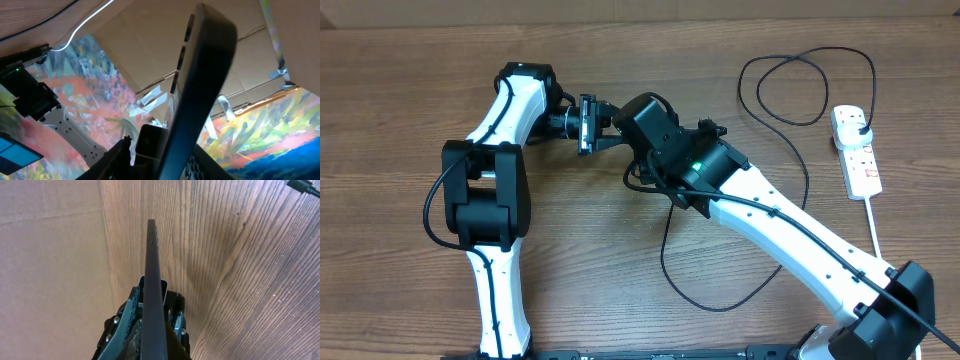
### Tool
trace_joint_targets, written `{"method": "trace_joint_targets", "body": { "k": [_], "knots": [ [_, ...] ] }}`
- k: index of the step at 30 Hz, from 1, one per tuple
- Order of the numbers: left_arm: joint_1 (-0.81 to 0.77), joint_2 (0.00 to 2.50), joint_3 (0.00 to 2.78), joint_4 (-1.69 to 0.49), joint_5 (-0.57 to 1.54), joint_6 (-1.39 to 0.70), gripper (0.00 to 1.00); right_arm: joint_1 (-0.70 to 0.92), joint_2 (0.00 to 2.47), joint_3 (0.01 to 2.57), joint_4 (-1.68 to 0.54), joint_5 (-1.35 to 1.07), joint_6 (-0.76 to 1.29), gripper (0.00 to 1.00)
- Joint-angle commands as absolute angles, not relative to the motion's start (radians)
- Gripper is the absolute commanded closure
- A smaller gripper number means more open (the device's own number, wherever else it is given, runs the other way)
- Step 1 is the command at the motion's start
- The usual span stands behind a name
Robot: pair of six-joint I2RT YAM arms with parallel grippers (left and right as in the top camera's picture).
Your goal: Plug charger to phone and switch on socket
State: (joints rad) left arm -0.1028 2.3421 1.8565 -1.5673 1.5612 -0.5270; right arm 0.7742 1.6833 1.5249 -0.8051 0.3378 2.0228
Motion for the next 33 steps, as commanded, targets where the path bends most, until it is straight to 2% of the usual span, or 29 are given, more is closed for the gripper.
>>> {"method": "trace_joint_targets", "body": {
  "k": [1,16,26,29,30,31,33],
  "knots": [
    [-0.101,2.339,1.858,-1.57,1.581,-0.539,0.65,0.78,1.65,1.571,-0.792,0.345,2.151,0.96],
    [-0.101,2.339,1.858,-1.571,1.581,-0.54,0.7,0.78,1.65,1.571,-0.786,0.31,2.151,0.96],
    [-0.101,2.339,1.858,-1.599,1.581,-0.558,0.78,0.78,1.65,1.571,-0.777,0.296,2.146,0.96],
    [-0.101,2.339,1.858,-1.6,1.581,-0.558,0.85,0.78,1.65,1.571,-0.777,0.293,2.139,0.83],
    [-0.101,2.339,1.858,-1.6,1.581,-0.558,0.84,0.78,1.65,1.571,-0.775,0.293,2.125,0.75],
    [-0.101,2.339,1.858,-1.6,1.581,-0.558,0.86,0.78,1.65,1.571,-0.767,0.294,2.094,0.72],
    [-0.101,2.339,1.858,-1.6,1.581,-0.558,0.93,0.78,1.65,1.571,-0.755,0.294,2.047,0.72]
  ]
}}
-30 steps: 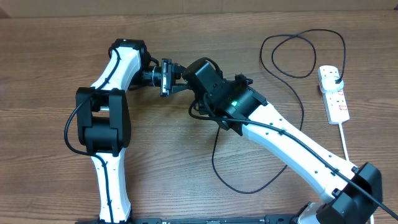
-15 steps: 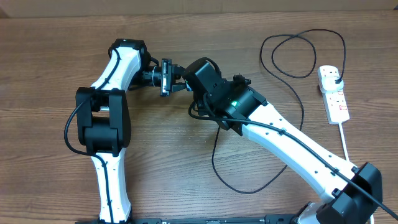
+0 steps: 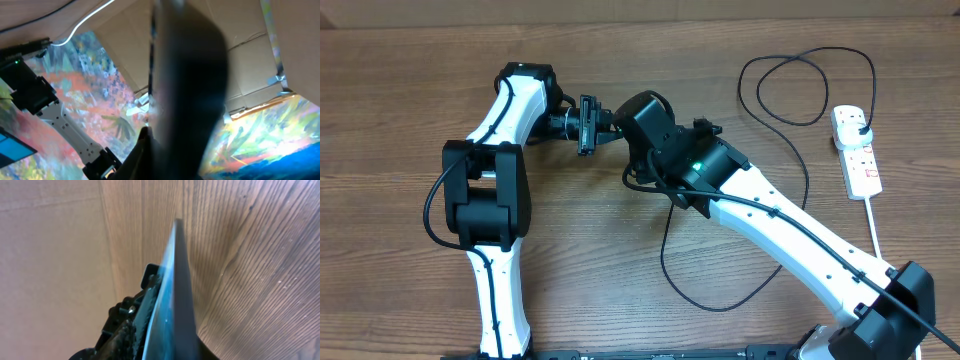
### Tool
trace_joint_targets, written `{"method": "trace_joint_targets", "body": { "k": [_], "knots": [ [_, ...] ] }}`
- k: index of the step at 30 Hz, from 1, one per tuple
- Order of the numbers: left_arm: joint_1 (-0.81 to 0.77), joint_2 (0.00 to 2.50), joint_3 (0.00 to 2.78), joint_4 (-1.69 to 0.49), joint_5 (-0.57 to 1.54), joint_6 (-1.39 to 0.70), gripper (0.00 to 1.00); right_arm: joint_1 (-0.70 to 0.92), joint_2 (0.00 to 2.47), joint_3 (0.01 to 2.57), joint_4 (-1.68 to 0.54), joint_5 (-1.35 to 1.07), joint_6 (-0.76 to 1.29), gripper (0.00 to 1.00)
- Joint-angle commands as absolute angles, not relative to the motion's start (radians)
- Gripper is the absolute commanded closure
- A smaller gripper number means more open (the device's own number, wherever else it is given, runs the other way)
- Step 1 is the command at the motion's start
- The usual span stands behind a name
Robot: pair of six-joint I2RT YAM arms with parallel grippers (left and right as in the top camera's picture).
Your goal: Plug charger to phone and switch on socket
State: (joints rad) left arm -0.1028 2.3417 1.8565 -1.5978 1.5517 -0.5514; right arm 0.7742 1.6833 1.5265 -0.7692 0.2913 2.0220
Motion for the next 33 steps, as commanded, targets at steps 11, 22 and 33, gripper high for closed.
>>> {"method": "trace_joint_targets", "body": {
  "k": [11,22,33],
  "knots": [
    [-0.099,2.339,1.858,-1.567,1.581,-0.546,0.96,0.75,1.636,1.571,-0.751,0.293,1.848,0.51],
    [-0.096,2.339,1.858,-1.097,1.465,-0.454,0.96,0.606,1.395,1.571,-0.774,0.174,0.987,0.23],
    [-0.094,2.234,1.869,-1.085,1.217,-0.135,0.96,0.321,1.399,1.571,-1.178,-0.078,0.605,0.01]
  ]
}}
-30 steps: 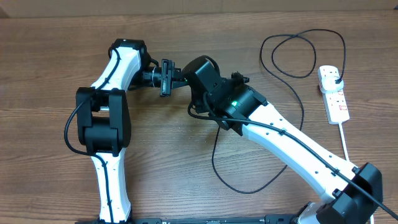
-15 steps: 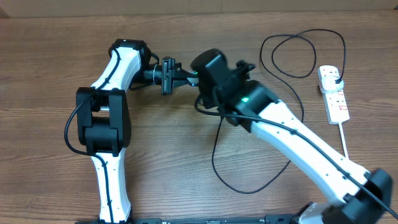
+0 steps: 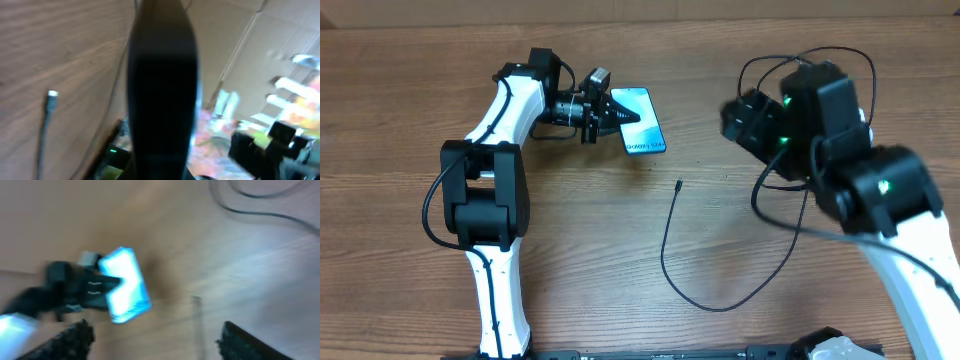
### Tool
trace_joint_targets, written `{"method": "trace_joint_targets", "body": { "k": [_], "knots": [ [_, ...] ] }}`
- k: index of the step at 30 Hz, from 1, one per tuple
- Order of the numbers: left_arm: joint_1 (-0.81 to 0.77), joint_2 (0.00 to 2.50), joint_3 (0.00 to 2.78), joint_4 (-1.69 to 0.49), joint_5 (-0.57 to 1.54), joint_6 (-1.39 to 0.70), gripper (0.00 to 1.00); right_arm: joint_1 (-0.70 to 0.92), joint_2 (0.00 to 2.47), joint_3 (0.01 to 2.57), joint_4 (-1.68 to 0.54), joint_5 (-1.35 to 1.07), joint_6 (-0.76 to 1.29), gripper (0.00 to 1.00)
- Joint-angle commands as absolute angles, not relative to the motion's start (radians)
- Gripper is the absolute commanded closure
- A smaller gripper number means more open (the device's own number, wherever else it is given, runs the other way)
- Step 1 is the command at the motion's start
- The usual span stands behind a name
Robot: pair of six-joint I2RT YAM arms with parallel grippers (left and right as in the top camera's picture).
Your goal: Plug charger to phone and switch on socket
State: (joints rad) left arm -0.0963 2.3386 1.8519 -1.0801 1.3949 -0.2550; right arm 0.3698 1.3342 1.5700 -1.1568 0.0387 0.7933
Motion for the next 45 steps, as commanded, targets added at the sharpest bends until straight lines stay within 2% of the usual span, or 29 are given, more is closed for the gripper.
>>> {"method": "trace_joint_targets", "body": {
  "k": [1,7,8,10,18,22,27,36,45],
  "knots": [
    [-0.093,2.219,1.869,-1.085,1.17,-0.136,0.96,0.316,1.409,1.571,-1.178,-0.103,0.588,0.0],
    [-0.064,2.056,1.87,-1.073,0.622,-0.302,0.96,0.321,1.554,1.57,-1.192,-0.148,0.579,0.0],
    [-0.057,2.035,1.87,-1.082,0.52,-0.34,0.96,0.327,1.582,1.57,-1.192,-0.156,0.579,0.03],
    [-0.042,2.013,1.87,-1.1,0.46,-0.351,0.96,0.348,1.644,1.57,-1.193,-0.16,0.579,0.15],
    [0.005,2.016,1.87,-1.122,0.461,-0.345,0.96,0.434,1.843,1.57,-1.198,-0.159,0.612,0.44],
    [0.017,2.016,1.87,-1.131,0.464,-0.344,0.96,0.45,1.914,1.57,-1.168,-0.159,0.639,0.46],
    [0.017,2.016,1.87,-1.145,0.464,-0.34,0.96,0.451,1.977,1.57,-1.138,-0.152,0.662,0.61],
    [0.017,2.016,1.87,-1.145,0.464,-0.34,0.96,0.523,2.074,1.57,-1.119,-0.091,0.689,0.59],
    [0.017,2.016,1.87,-1.152,0.464,-0.34,0.96,0.526,2.088,1.57,-1.093,-0.027,0.701,0.59]
  ]
}}
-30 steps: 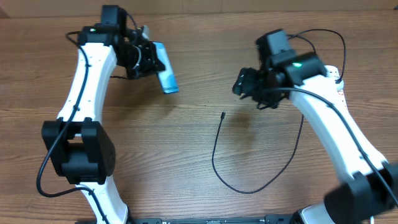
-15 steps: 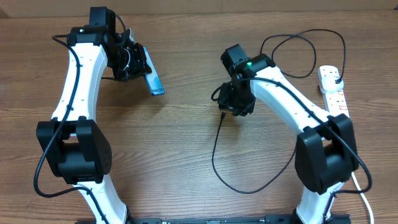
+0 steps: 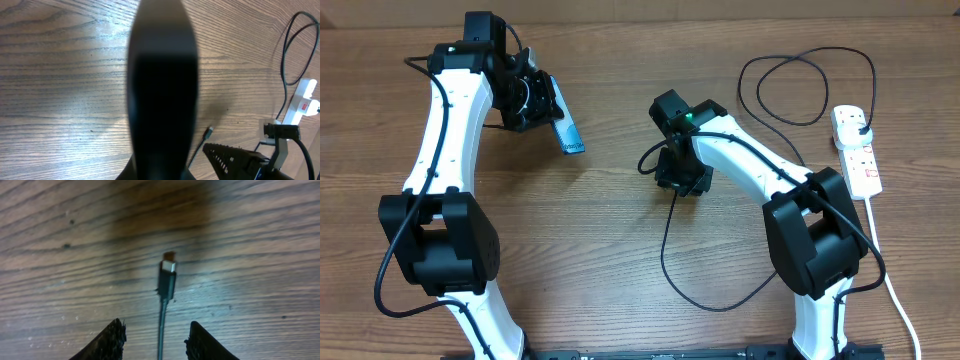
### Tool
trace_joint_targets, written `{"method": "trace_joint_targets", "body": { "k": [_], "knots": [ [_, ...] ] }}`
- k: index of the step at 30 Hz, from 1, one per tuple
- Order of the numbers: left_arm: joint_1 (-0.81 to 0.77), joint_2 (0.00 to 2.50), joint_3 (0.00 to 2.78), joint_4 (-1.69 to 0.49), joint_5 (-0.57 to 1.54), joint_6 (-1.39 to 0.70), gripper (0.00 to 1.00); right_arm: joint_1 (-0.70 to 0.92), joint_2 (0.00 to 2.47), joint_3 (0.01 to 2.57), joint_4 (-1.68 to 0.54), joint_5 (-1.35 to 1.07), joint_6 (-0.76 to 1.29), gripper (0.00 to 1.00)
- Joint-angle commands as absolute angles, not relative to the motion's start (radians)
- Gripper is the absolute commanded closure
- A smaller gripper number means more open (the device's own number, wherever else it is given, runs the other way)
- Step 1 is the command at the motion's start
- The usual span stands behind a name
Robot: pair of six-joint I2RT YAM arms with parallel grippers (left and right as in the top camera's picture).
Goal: Plug charger to phone and switch on socket
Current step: 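Lower the right gripper and grasp the black USB-C connector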
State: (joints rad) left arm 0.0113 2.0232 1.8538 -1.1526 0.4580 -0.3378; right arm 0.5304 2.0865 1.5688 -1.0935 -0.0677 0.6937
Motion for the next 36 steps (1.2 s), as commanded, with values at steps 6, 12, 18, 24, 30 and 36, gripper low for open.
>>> {"method": "trace_joint_targets", "body": {
  "k": [6,12,18,24,30,36],
  "knots": [
    [0.017,2.016,1.87,-1.151,0.464,-0.34,0.96,0.533,2.088,1.517,-1.043,-0.031,0.681,0.6],
    [0.017,2.016,1.87,-1.151,0.464,-0.34,0.96,0.517,2.088,1.482,-0.989,-0.046,0.68,0.6],
    [0.017,2.016,1.87,-1.151,0.464,-0.34,0.96,0.526,2.088,1.46,-0.974,-0.046,0.68,0.65],
    [0.017,2.016,1.87,-1.15,0.464,-0.34,0.96,0.528,2.088,1.42,-0.935,-0.065,0.681,0.68],
    [0.017,2.016,1.87,-1.148,0.464,-0.34,0.96,0.528,2.088,1.42,-0.924,-0.076,0.681,0.79],
    [0.017,2.016,1.87,-1.147,0.464,-0.34,0.96,0.528,2.088,1.42,-0.917,-0.076,0.681,0.86]
  ]
}}
